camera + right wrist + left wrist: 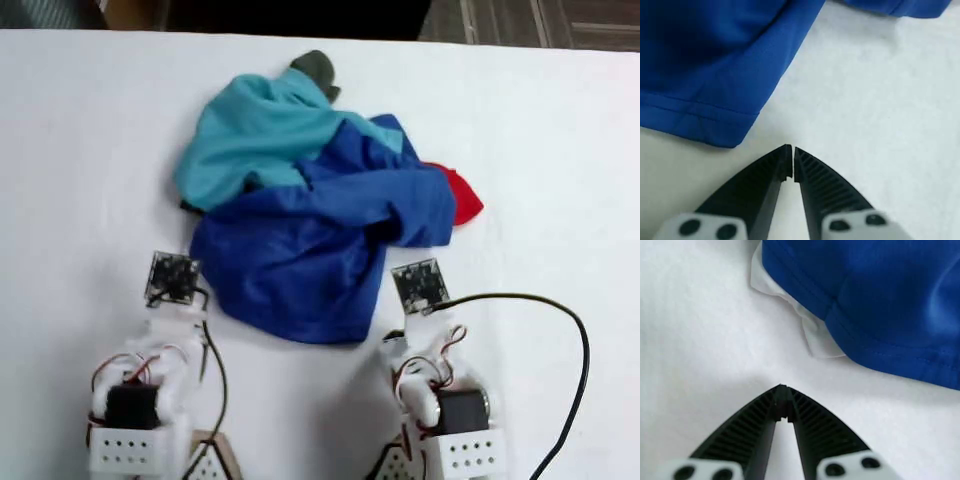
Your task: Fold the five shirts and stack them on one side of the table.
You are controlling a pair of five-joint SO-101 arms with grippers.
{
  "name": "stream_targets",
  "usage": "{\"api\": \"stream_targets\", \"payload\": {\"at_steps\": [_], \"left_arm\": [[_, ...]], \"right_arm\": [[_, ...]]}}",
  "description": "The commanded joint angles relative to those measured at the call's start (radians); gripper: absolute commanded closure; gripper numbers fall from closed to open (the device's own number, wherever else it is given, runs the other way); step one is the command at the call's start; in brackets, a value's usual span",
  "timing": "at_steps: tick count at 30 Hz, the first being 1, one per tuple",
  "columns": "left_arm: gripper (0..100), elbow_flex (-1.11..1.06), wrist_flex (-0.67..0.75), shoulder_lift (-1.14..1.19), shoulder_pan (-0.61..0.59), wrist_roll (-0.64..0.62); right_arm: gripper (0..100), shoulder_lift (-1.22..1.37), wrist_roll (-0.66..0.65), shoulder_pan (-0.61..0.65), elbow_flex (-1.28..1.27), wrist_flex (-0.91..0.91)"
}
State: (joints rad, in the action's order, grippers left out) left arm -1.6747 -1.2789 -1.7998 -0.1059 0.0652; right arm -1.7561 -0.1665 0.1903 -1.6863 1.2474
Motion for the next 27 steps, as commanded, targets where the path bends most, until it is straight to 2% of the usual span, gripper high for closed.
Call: {"api": "stream_targets", "payload": {"at_steps": [1, 9, 13, 18, 20, 23, 27], "left_arm": [[97, -0.019, -0.005, -0.020, -0.006, -0.003], [97, -0.019, 0.012, -0.020, -0.011, 0.002], [97, -0.018, 0.100, -0.020, -0.026, 0.008], [97, -0.001, 0.301, -0.021, -0.094, 0.235], [97, 0.033, 0.368, -0.021, -0.146, 0.276], [97, 0.124, 0.428, -0.021, -0.245, 0.233], [97, 0.294, 0.423, -0.017, -0.327, 0.126]], "right_arm": [[97.8, -0.002, 0.009, -0.008, -0.009, -0.016], [97.8, -0.002, 0.005, -0.013, -0.009, -0.079], [97.8, -0.001, 0.005, -0.016, -0.009, -0.170], [97.7, -0.002, 0.003, -0.058, -0.009, -0.321], [97.7, -0.002, 0.003, -0.088, -0.008, -0.383], [97.7, 0.005, -0.049, -0.114, 0.043, -0.400], [97.7, 0.007, -0.173, -0.124, 0.221, -0.308]]}}
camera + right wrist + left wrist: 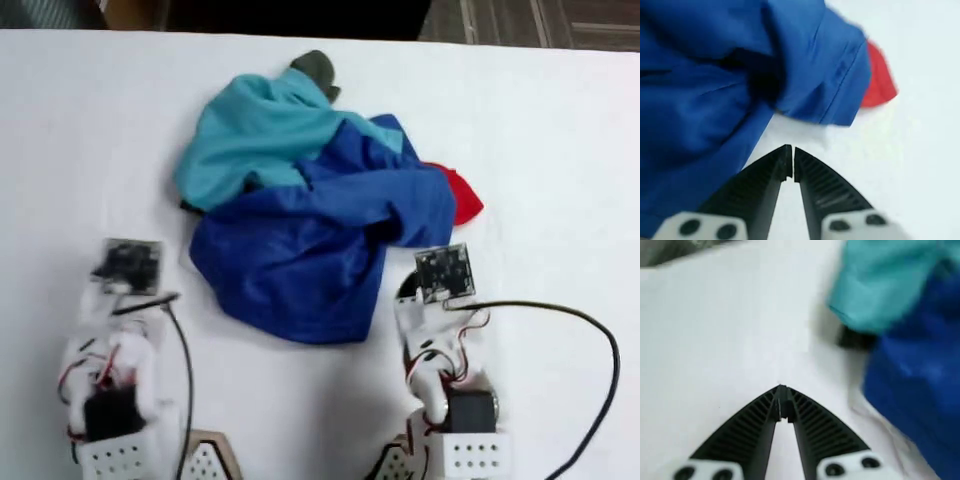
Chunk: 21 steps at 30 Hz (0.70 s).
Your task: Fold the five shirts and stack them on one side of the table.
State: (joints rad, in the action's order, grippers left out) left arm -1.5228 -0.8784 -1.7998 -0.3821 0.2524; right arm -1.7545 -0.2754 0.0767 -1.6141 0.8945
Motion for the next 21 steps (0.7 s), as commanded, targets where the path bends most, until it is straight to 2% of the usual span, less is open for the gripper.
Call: {"api": "stream_targets", "payload": {"at_steps": [1, 7, 10, 14, 16, 18, 21], "left_arm": [[97, 0.186, 0.012, -0.017, -0.048, -0.075], [84, 0.429, -0.074, 0.068, 0.083, -0.080], [85, 0.550, -0.069, 0.252, 0.132, -0.077], [86, 0.748, -0.095, 0.618, 0.149, -0.080], [86, 0.871, -0.172, 0.822, 0.149, -0.075], [86, 1.018, -0.313, 1.016, 0.149, -0.069], [85, 1.221, -0.486, 1.321, 0.186, 0.000]], "right_arm": [[97.5, 0.005, -0.081, -0.008, 0.213, 0.076], [86.5, 0.150, -0.140, -0.007, 0.674, 0.354], [85.1, 0.351, -0.141, -0.010, 0.904, 0.504], [85.0, 0.682, -0.135, -0.005, 1.154, 0.700], [85.0, 0.825, -0.135, -0.004, 1.231, 0.760], [85.0, 0.915, -0.135, -0.013, 1.266, 0.773], [84.8, 1.001, -0.135, -0.010, 1.275, 0.819]]}}
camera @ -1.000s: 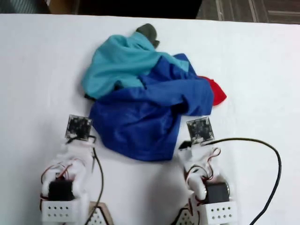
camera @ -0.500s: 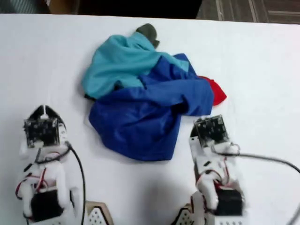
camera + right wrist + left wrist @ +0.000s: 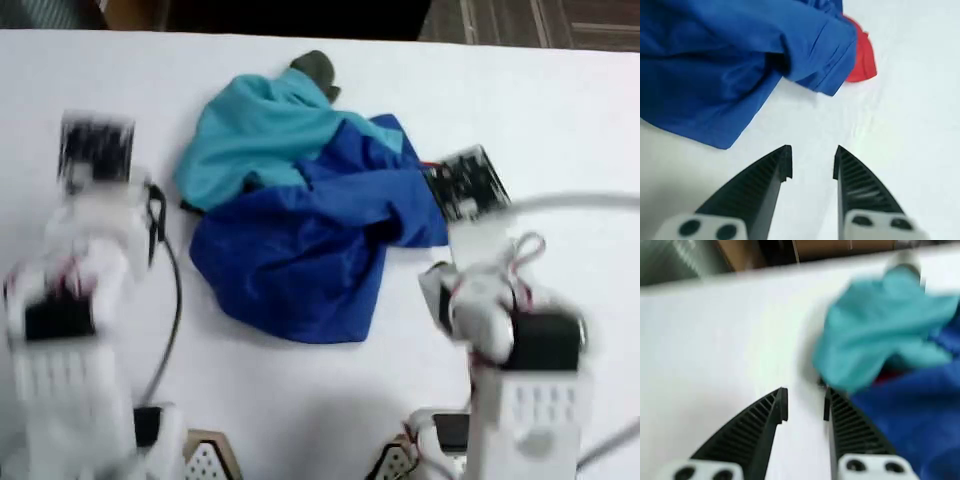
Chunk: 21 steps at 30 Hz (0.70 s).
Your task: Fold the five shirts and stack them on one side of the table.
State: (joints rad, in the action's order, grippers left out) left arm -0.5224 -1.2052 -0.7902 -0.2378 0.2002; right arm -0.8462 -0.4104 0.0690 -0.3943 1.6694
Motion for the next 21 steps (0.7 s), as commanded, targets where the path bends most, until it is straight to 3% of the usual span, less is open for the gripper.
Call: {"api": "stream_targets", "payload": {"at_steps": [1, 3, 7, 13, 21], "left_arm": [[85, 0.282, -0.201, 0.420, 0.066, 0.094], [85, 0.427, -0.278, 0.617, 0.112, 0.161], [78, 0.776, -0.437, 0.896, 0.187, 0.117], [77, 1.227, -0.520, 1.126, 0.252, 0.112], [77, 1.374, -0.522, 1.421, 0.368, 0.120]], "right_arm": [[84.8, 0.116, 0.000, 0.001, 0.054, 0.059], [84.8, 0.154, 0.000, -0.008, 0.054, 0.077], [84.8, 0.182, 0.000, -0.005, 0.052, 0.087], [84.8, 0.182, 0.000, -0.008, 0.048, 0.090], [84.8, 0.188, 0.000, -0.008, 0.048, 0.091]]}}
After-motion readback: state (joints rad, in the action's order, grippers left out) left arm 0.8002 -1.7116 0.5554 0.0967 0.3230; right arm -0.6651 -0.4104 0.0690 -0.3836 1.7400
